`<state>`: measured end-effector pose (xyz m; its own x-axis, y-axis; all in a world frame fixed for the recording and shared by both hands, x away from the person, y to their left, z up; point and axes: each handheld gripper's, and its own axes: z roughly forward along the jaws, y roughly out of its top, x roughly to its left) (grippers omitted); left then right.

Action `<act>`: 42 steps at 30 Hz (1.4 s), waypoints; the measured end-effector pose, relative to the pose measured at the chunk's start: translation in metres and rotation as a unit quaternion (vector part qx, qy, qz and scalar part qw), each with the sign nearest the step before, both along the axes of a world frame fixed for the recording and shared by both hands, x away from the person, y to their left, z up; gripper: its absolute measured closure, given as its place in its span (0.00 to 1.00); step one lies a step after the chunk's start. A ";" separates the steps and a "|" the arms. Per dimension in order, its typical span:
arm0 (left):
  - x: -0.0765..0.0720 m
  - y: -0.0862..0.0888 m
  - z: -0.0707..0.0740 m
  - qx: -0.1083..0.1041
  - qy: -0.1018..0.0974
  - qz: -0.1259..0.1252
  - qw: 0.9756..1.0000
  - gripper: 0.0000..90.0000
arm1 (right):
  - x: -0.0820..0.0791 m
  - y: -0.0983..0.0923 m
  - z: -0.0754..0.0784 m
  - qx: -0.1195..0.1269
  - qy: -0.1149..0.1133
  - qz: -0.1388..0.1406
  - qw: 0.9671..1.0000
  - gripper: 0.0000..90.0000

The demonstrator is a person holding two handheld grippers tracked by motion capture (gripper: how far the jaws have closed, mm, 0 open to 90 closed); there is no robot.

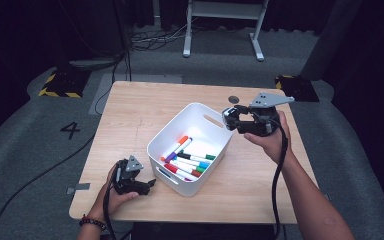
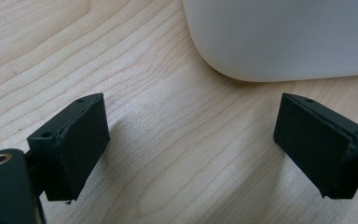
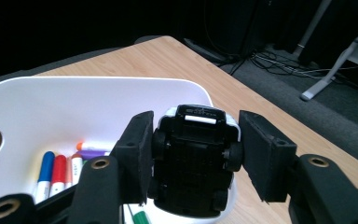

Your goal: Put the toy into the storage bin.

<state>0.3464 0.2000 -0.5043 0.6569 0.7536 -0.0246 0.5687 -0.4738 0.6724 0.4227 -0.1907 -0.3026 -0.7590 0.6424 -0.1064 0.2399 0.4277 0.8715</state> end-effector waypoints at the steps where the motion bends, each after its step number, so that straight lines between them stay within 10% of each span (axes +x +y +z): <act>1: 0.000 0.000 0.000 0.000 0.000 0.000 1.000 0.12 | 0.000 0.002 0.000 -0.001 0.000 0.002 1.000 0.53; 27: 0.000 0.000 0.000 0.000 0.000 0.000 1.000 0.12 | 0.012 0.084 -0.022 -0.061 0.033 0.071 0.995 0.53; 42: 0.000 0.000 0.000 0.002 0.000 -0.001 1.000 0.12 | -0.012 0.131 -0.045 -0.134 0.087 0.145 0.976 0.53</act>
<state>0.3465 0.2001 -0.5041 0.6585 0.7522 -0.0228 0.5683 -0.4771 0.6704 0.4107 -0.0598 -0.3475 -0.9262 0.3648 -0.0951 0.2092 0.7073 0.6753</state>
